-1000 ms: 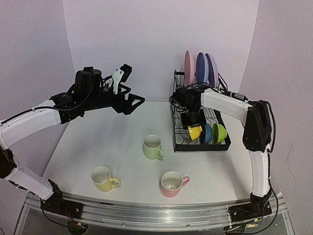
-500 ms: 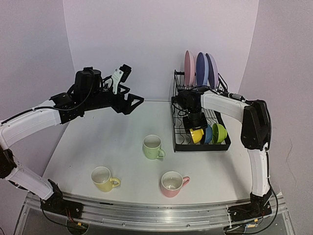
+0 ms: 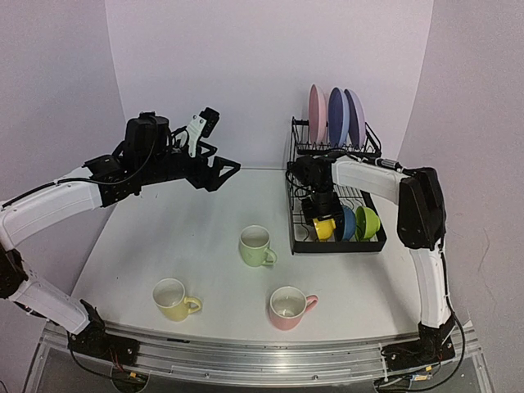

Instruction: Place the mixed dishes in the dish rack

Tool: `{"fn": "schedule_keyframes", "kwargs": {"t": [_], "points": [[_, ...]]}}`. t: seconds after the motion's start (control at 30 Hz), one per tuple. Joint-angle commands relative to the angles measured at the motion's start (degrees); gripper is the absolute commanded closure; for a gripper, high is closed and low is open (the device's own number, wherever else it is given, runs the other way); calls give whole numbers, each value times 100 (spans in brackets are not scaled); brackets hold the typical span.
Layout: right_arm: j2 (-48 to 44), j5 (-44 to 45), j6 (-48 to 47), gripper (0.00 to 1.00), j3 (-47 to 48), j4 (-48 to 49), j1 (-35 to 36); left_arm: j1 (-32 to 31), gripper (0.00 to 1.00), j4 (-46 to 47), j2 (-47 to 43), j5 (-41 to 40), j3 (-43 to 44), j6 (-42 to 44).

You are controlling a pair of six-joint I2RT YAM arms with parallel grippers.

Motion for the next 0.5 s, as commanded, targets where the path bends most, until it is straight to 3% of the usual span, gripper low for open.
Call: {"fn": "schedule_keyframes", "kwargs": {"t": [0.0, 0.07, 0.3, 0.47], "points": [[131, -282, 64, 100, 44, -350, -110, 32, 11, 169, -158, -31, 30, 75], [141, -361, 72, 96, 26, -348, -129, 32, 11, 165, -158, -29, 31, 76], [54, -544, 63, 63, 2, -357, -133, 66, 11, 117, -109, 6, 72, 26], [-162, -489, 57, 52, -92, -360, -136, 75, 11, 133, -106, 79, 99, 20]]}}
